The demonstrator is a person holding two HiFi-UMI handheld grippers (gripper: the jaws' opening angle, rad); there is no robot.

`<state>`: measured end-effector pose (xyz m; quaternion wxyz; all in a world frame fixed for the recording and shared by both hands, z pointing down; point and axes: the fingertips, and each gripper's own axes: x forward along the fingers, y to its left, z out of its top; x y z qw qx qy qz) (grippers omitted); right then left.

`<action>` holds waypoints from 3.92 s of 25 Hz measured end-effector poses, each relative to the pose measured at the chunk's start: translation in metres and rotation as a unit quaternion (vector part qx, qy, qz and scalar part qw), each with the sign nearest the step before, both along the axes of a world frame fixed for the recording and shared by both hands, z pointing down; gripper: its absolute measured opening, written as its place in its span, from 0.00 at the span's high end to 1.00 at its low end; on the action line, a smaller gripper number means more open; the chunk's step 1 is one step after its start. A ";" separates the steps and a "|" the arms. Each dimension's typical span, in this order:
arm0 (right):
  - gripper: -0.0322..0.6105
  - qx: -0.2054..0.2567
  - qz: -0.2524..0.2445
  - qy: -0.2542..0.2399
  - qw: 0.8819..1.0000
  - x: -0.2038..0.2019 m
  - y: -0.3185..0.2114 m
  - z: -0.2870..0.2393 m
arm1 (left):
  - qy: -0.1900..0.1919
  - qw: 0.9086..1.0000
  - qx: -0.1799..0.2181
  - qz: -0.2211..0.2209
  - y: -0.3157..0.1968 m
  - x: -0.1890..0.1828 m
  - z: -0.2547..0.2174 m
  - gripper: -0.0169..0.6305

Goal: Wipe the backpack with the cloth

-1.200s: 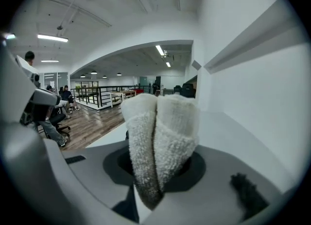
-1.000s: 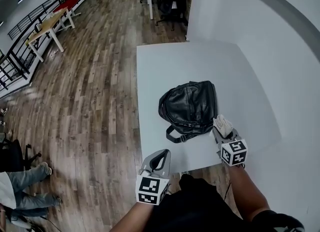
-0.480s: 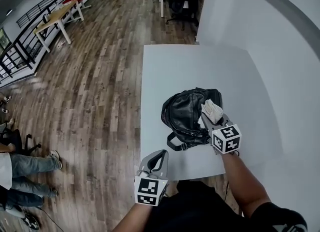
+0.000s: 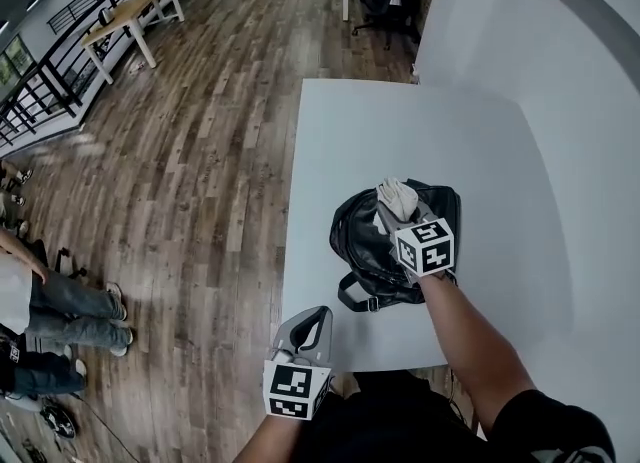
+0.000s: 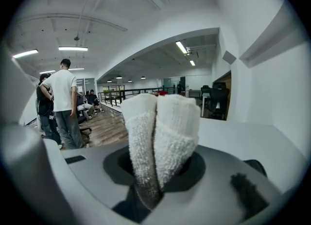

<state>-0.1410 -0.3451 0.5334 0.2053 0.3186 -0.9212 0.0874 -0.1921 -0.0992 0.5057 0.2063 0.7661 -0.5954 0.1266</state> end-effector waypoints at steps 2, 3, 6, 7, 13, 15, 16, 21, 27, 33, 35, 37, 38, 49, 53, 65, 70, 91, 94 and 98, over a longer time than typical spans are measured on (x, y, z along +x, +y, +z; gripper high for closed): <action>0.80 -0.003 -0.008 0.001 1.000 -0.011 -0.007 0.006 | 0.000 1.000 -0.005 -0.002 -0.002 0.004 0.004 0.96; 0.80 -0.003 -0.014 0.002 1.000 -0.017 -0.010 0.008 | 0.000 1.000 -0.006 -0.003 -0.003 0.005 0.007 0.96; 0.80 -0.003 -0.033 0.009 0.999 -0.036 -0.016 0.018 | 0.000 1.000 -0.015 -0.006 -0.006 0.006 0.013 0.96; 0.80 -0.004 -0.039 0.010 0.999 -0.041 -0.017 0.020 | 0.000 1.000 -0.017 -0.008 -0.007 0.005 0.015 0.96; 0.80 -0.004 -0.057 0.019 0.998 -0.056 -0.024 0.026 | 0.001 1.000 -0.022 -0.022 -0.016 -0.003 0.019 0.96; 0.80 -0.004 -0.058 0.024 0.998 -0.055 -0.027 0.027 | 0.004 0.999 -0.024 -0.022 -0.019 -0.002 0.021 0.96; 0.80 -0.004 -0.057 0.026 0.998 -0.054 -0.029 0.028 | 0.006 0.999 -0.024 -0.023 -0.021 -0.002 0.022 0.96; 0.80 0.000 -0.049 0.034 0.998 -0.039 -0.037 0.030 | 0.009 1.000 -0.022 -0.015 -0.030 0.004 0.026 0.96; 0.80 0.008 -0.033 0.041 0.999 -0.020 -0.044 0.022 | 0.011 1.000 -0.018 -0.001 -0.035 0.010 0.022 0.96; 0.80 0.015 -0.006 0.045 0.999 0.007 -0.050 0.013 | 0.010 1.000 -0.018 0.024 -0.039 0.023 0.021 0.96; 0.80 0.018 0.000 0.048 0.999 0.016 -0.052 0.010 | 0.012 0.999 -0.015 0.027 -0.042 0.026 0.017 0.96; 0.80 0.020 0.008 0.050 0.999 0.024 -0.055 0.007 | 0.013 0.999 -0.011 0.031 -0.046 0.029 0.014 0.96; 0.80 0.022 0.011 0.050 0.998 0.028 -0.057 0.006 | 0.011 0.999 -0.010 0.036 -0.046 0.031 0.014 0.96; 0.80 0.037 0.054 0.046 0.997 0.071 -0.067 -0.018 | 0.008 0.998 -0.001 0.061 -0.052 0.045 0.004 0.96; 0.80 0.047 0.067 0.045 0.996 0.086 -0.067 -0.028 | 0.010 0.998 0.008 0.068 -0.053 0.050 0.000 0.96; 0.80 0.062 0.116 0.044 0.990 0.134 -0.064 -0.047 | 0.010 0.995 0.015 0.102 -0.049 0.066 -0.006 0.96; 0.80 0.067 0.135 0.049 0.987 0.154 -0.061 -0.052 | 0.009 0.993 0.023 0.113 -0.046 0.070 -0.013 0.96; 0.80 0.087 0.129 0.022 0.988 0.135 -0.032 -0.074 | 0.072 0.995 0.005 0.073 -0.033 0.047 -0.014 0.96; 0.80 0.076 0.104 0.013 0.992 0.110 -0.021 -0.068 | 0.065 0.996 0.004 0.066 -0.031 0.043 -0.016 0.96; 0.80 0.056 0.068 0.010 0.996 0.076 -0.007 -0.050 | 0.057 0.997 0.004 0.060 -0.026 0.040 -0.014 0.96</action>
